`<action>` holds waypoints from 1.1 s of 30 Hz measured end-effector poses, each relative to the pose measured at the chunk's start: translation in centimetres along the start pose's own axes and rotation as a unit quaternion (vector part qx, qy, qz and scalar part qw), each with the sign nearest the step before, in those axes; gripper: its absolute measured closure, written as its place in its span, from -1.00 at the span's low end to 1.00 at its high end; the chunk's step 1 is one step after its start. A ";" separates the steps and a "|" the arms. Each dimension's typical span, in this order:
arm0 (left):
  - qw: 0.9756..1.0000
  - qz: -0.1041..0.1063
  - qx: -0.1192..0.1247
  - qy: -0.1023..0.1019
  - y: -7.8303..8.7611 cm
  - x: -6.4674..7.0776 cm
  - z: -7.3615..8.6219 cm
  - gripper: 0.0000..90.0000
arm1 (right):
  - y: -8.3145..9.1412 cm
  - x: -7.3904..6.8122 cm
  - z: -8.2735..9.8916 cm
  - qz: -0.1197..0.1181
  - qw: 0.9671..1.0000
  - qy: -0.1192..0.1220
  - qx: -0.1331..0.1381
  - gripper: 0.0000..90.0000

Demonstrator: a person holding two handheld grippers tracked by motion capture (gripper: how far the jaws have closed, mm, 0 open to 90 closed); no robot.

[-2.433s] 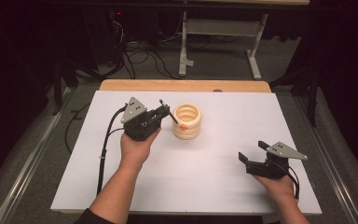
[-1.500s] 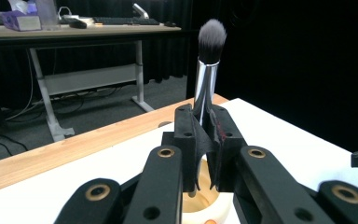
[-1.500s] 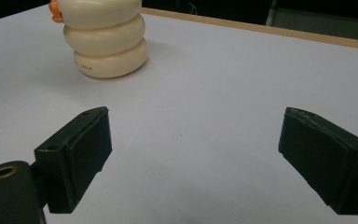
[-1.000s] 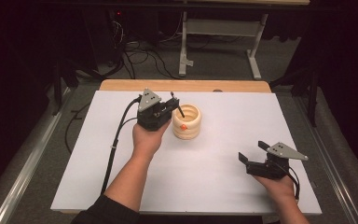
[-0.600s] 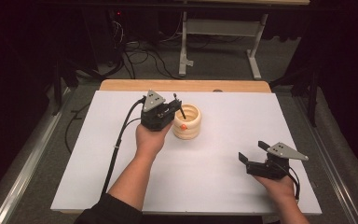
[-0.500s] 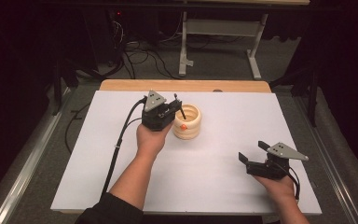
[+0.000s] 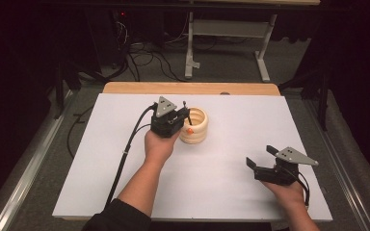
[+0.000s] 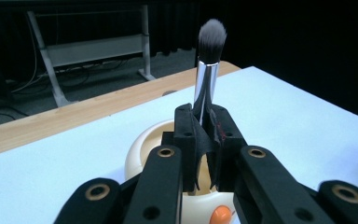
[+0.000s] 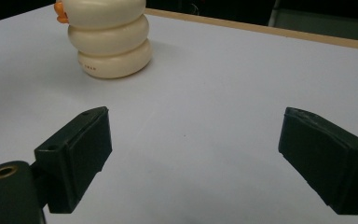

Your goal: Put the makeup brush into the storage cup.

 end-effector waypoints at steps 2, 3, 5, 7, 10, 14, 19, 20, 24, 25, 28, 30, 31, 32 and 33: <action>1.000 -0.001 -0.001 0.000 -0.2 0.0 0.2 0.85 | 0.0 0.0 0.0 0.000 1.000 0.000 -0.001 -0.75; 1.000 -0.002 -0.001 -0.003 -0.3 0.1 0.3 0.85 | 0.0 0.0 0.0 0.000 1.000 -0.001 -0.001 -0.75; 1.000 -0.003 -0.005 -0.004 -0.4 0.1 0.6 0.85 | 0.0 0.0 0.0 0.000 1.000 0.000 0.000 -0.75; 1.000 -0.003 -0.006 -0.003 -0.5 0.1 0.8 0.85 | 0.0 0.1 0.0 0.000 1.000 -0.002 -0.001 -0.75; 1.000 -0.001 -0.010 -0.001 -0.8 0.1 1.1 0.85 | 0.0 0.1 0.0 0.000 1.000 -0.001 -0.002 -0.75; 1.000 -0.001 -0.013 -0.005 -1.0 0.3 1.2 0.84 | -0.1 0.0 0.1 -0.002 1.000 -0.001 -0.004 -0.75; 1.000 0.006 -0.013 -0.002 -1.0 0.3 1.2 0.84 | -0.1 0.0 0.1 -0.002 1.000 -0.001 -0.004 -0.75; 1.000 0.008 -0.013 -0.003 -1.0 0.2 1.2 0.83 | -0.1 0.0 0.1 -0.002 1.000 0.000 -0.004 -0.75; 1.000 -0.001 -0.007 -0.009 -0.9 0.2 1.1 0.19 | -0.1 0.0 0.1 -0.001 1.000 -0.001 -0.004 -0.75; 1.000 -0.001 -0.008 -0.004 -0.8 0.2 1.1 0.03 | -0.1 0.0 0.1 -0.001 1.000 -0.001 -0.005 -0.75; 1.000 0.001 -0.011 0.009 -0.7 0.0 1.0 -0.32 | -0.1 0.0 0.1 -0.001 1.000 0.001 -0.004 -0.75; 1.000 0.003 -0.011 0.012 -0.5 -0.1 0.9 -0.45 | -0.1 0.0 0.1 -0.001 1.000 0.001 -0.004 -0.75; 1.000 0.005 -0.008 0.012 -0.4 -0.2 0.8 -0.54 | -0.1 -0.1 0.1 -0.001 1.000 0.000 -0.005 -0.75; 1.000 0.004 -0.006 0.013 -0.3 -0.2 0.8 -0.64 | -0.1 -0.1 0.1 0.000 1.000 -0.001 -0.005 -0.75; 1.000 -0.002 -0.005 0.010 -0.2 -0.2 0.7 -0.66 | -0.1 0.0 0.1 0.000 1.000 0.000 -0.005 -0.75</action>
Point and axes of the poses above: each handheld gripper's, and its own axes: y roughly backward along the jaws, z roughly out of its underside, x roughly to its right, the point moved 2 cm from there along -y, roughly forward along the jaws, and after that the axes turned 3 degrees about -z, right-handed, at the moved point
